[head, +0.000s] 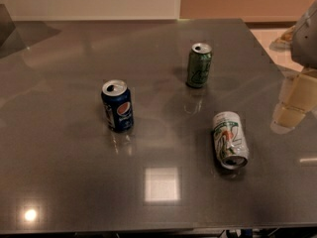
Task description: Pick 7up can
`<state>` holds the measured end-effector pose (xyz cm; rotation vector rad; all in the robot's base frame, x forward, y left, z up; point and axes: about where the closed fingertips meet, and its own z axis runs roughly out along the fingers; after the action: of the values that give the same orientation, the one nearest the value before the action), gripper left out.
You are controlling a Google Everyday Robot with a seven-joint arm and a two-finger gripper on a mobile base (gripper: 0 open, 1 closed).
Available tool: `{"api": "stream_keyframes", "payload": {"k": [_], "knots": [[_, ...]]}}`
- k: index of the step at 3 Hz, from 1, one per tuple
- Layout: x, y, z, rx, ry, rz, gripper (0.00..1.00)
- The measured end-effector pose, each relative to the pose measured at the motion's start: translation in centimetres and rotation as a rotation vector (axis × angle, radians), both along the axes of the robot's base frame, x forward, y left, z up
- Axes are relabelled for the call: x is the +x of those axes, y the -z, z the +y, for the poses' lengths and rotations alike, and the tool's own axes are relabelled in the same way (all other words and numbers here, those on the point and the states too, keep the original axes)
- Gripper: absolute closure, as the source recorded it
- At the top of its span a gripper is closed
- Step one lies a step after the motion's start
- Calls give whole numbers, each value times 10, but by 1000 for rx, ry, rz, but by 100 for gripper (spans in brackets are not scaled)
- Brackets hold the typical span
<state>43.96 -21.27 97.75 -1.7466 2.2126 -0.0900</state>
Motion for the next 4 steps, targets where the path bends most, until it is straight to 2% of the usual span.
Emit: {"api": "stream_keyframes", "payload": {"k": [1,3,4], "knots": [[-2,7,14,2,-103,4,0],[-7,36,43,46,-515,43,0],[-11,55,54,38,-720,57,0]]}}
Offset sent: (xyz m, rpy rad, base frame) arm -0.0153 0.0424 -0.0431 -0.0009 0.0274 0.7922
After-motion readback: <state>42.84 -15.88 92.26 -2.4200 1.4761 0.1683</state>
